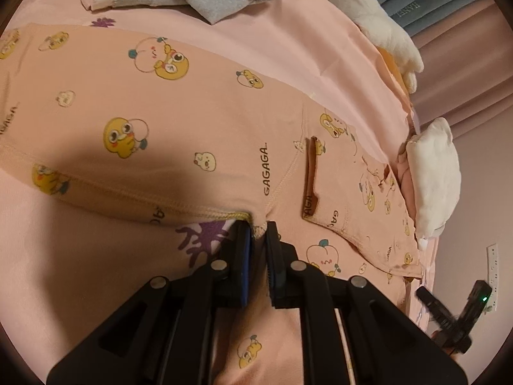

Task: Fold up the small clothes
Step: 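Lay the sleeve on the body and open the right tool, then grasp the other sleeve cuff with the left tool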

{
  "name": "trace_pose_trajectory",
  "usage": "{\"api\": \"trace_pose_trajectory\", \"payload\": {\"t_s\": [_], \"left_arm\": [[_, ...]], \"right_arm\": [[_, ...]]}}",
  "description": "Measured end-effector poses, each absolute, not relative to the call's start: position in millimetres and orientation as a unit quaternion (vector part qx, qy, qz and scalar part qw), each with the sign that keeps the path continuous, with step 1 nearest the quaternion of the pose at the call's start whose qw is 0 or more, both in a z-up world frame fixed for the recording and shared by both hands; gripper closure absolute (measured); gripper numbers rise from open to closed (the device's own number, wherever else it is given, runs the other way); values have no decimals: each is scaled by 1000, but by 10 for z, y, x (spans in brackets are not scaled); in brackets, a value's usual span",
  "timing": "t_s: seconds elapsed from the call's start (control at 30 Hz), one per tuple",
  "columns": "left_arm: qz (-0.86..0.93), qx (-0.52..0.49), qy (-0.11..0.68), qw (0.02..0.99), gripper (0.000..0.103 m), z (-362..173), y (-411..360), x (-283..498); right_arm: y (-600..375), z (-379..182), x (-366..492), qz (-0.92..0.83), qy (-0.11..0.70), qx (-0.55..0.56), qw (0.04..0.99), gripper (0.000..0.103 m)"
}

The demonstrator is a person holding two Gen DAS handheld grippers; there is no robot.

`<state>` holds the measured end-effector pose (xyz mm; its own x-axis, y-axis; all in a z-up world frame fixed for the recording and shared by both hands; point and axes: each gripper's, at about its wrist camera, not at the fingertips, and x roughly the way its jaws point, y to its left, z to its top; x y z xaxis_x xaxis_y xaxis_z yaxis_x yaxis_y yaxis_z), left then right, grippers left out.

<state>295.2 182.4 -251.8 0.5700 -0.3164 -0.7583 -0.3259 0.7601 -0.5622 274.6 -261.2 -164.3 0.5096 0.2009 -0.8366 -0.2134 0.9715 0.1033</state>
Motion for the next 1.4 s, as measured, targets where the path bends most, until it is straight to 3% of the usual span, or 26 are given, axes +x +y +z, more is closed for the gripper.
{"api": "trace_pose_trajectory", "payload": {"t_s": [0.2, 0.27, 0.4, 0.53, 0.67, 0.73, 0.77, 1.03, 1.4], "left_arm": [[62, -300, 448, 840, 83, -2214, 2111, 2756], [86, -303, 430, 846, 78, -2167, 2363, 2622], [97, -386, 420, 816, 73, -2272, 2937, 2355], [114, -432, 390, 805, 72, -2318, 3364, 2103], [121, -502, 352, 781, 68, -2369, 3753, 1868], [115, -537, 333, 766, 61, -2413, 3923, 1760], [121, -544, 329, 762, 59, -2416, 3978, 1704], [108, -669, 232, 698, 51, -2686, 4414, 1288], [160, -620, 228, 734, 46, -2579, 4506, 1334]], "right_arm": [[-2485, -1875, 2902, 49, 448, -60, 891, 44], [-2669, -1988, 2935, 51, 460, -12, 887, 46], [-2961, -2024, 2842, 74, 436, 80, 893, 49], [-2820, -1980, 2828, 63, 436, 29, 897, 49], [-2747, -1971, 2863, 76, 431, 48, 898, 49], [-2717, -2005, 2873, 80, 424, 42, 901, 55], [-2674, -2041, 2880, 81, 422, 37, 902, 63], [-2643, -2076, 2841, 82, 419, 26, 904, 64], [-2663, -2092, 2841, 85, 414, 38, 906, 64]]}}
